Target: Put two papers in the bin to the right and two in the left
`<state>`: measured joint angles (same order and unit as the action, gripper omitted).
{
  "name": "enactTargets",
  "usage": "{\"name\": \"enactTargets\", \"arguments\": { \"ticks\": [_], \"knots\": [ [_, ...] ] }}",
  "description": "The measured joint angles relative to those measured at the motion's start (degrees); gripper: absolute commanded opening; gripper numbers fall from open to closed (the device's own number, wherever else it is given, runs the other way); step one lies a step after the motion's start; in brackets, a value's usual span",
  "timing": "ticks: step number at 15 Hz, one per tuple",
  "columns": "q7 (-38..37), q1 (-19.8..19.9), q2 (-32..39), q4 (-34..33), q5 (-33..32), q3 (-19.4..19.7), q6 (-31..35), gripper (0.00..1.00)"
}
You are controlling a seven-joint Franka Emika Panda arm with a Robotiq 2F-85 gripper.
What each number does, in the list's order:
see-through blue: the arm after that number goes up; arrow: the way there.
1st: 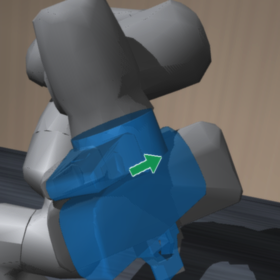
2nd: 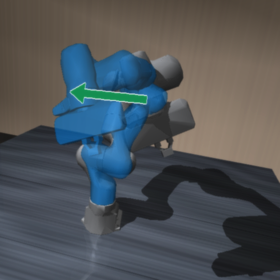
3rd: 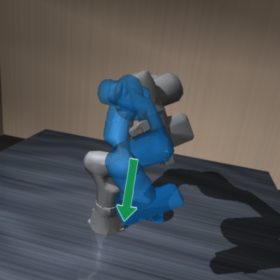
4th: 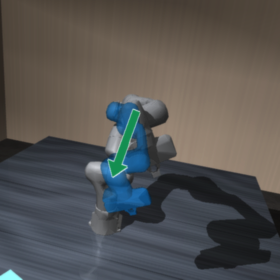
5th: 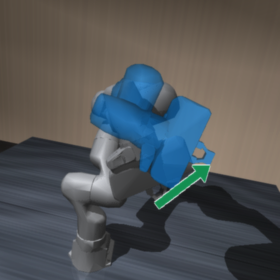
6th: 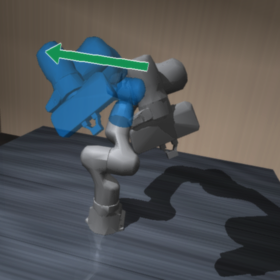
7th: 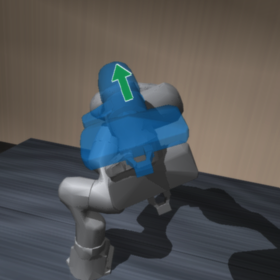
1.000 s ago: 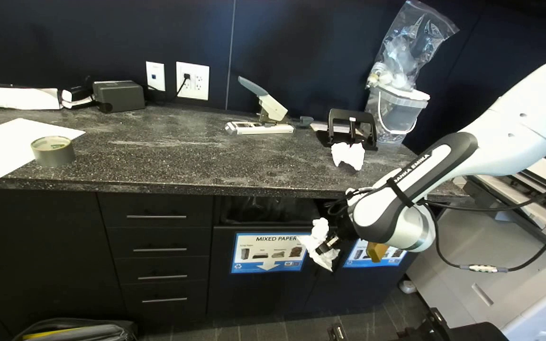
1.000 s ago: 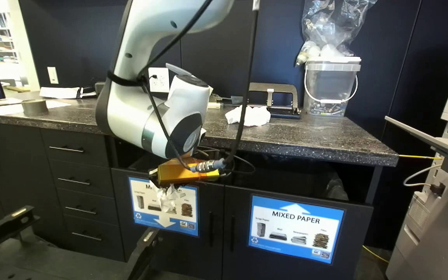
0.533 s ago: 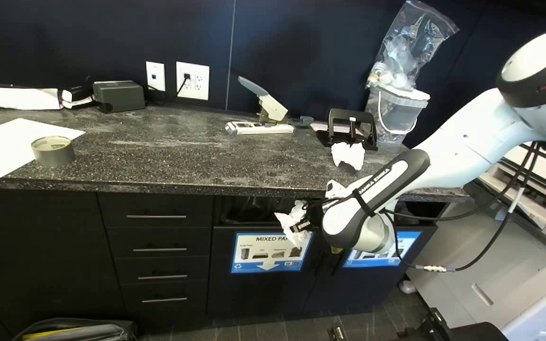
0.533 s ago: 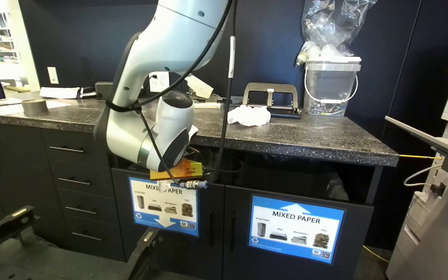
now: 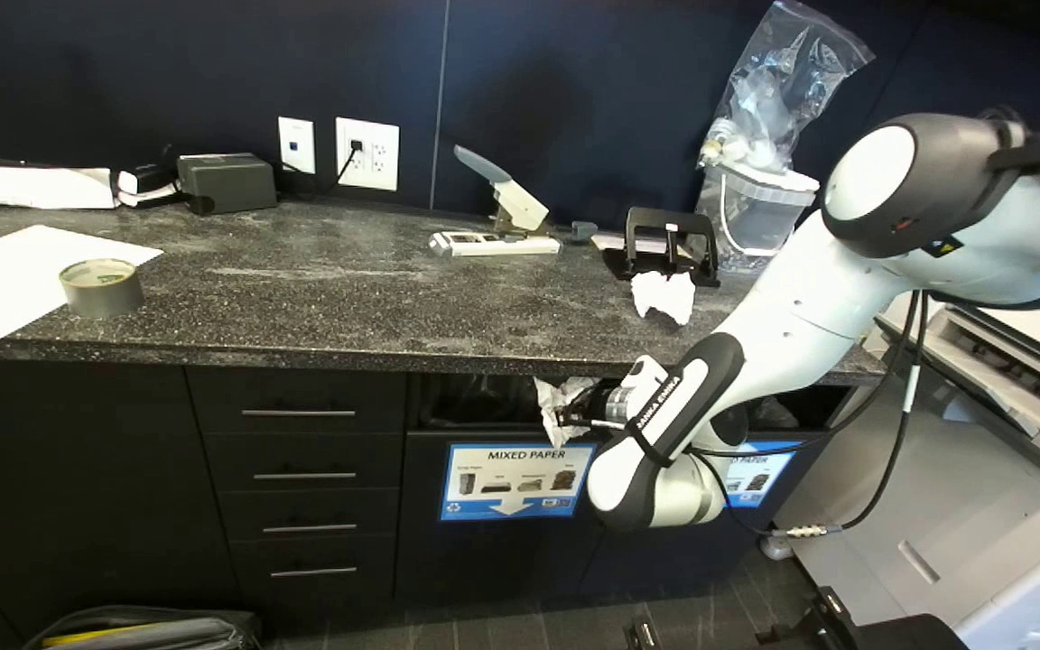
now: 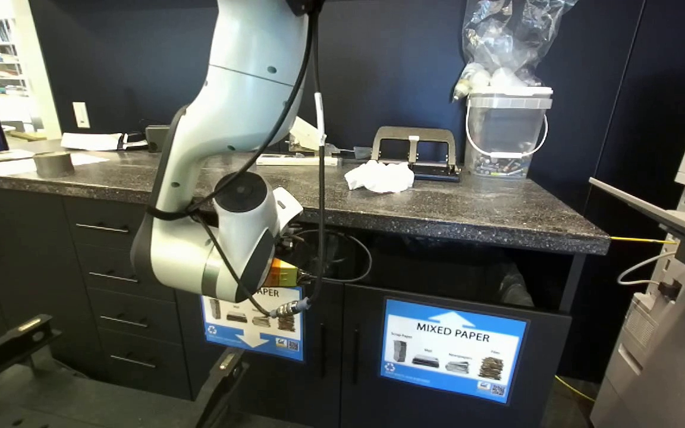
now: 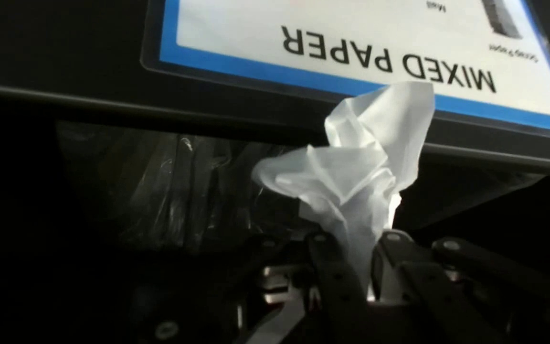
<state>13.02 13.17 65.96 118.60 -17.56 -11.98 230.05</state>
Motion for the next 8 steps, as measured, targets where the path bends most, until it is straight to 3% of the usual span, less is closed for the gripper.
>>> {"name": "enactTargets", "arguments": {
  "ticks": [4,8],
  "knots": [
    [-5.4,-5.6,2.9,-4.4,3.6,2.6,3.6,0.10],
    [-8.6,-8.7,5.7,-8.9,4.7,3.6,3.6,0.10]
  ]
}}
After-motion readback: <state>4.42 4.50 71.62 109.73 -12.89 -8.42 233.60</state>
